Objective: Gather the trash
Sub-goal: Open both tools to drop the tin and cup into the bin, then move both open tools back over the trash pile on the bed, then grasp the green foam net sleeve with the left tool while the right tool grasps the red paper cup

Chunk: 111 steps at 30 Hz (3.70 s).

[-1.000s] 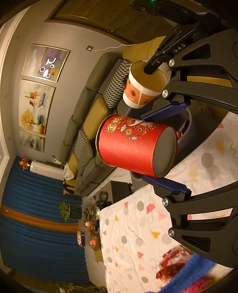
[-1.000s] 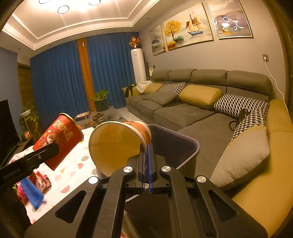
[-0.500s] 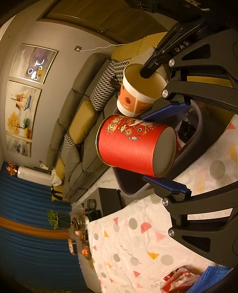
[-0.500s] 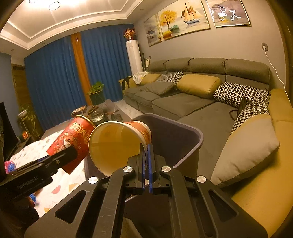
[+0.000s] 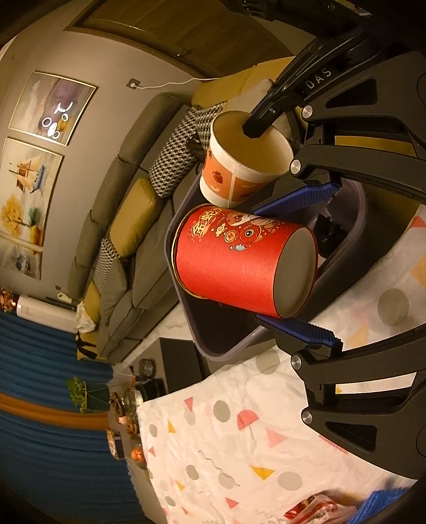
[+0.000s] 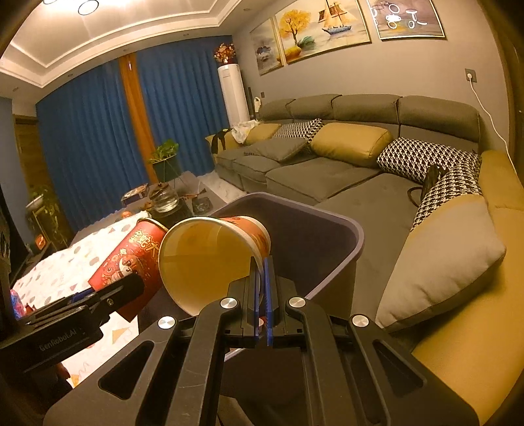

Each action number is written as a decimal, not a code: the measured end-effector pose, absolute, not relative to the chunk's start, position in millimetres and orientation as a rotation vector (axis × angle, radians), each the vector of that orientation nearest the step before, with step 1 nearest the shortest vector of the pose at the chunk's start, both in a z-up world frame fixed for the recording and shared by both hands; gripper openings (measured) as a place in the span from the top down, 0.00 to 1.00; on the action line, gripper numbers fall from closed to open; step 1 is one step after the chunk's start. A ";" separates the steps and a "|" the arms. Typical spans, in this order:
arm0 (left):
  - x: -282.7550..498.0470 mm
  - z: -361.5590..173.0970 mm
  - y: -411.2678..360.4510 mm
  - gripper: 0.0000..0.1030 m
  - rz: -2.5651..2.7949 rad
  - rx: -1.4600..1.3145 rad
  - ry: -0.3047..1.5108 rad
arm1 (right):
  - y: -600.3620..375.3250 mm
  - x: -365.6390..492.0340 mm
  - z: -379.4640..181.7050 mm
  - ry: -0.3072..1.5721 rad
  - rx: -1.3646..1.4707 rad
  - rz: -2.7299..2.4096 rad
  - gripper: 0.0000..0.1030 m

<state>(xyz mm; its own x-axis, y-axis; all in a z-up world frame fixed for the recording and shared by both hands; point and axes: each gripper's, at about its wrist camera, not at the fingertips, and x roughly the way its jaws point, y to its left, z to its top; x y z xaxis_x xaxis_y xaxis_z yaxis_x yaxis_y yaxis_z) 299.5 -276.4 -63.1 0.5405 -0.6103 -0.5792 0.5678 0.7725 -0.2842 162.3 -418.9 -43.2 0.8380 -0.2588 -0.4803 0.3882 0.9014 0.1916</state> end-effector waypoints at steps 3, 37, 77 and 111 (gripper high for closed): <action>301.2 -65.4 -277.8 0.43 -0.702 -0.066 0.720 | -421.0 165.6 -46.1 0.474 0.290 -0.353 0.96; 234.8 -37.7 -145.4 0.08 -0.338 -0.063 0.592 | -382.7 109.5 -36.6 0.377 0.281 -0.331 0.19; 193.7 -104.4 64.3 0.68 -0.107 -0.273 0.761 | -179.1 107.6 -40.2 0.455 0.109 0.050 0.17; 106.5 -61.5 160.1 0.88 -0.010 -0.326 0.566 | -0.8 138.5 -66.0 0.609 -0.013 0.394 0.32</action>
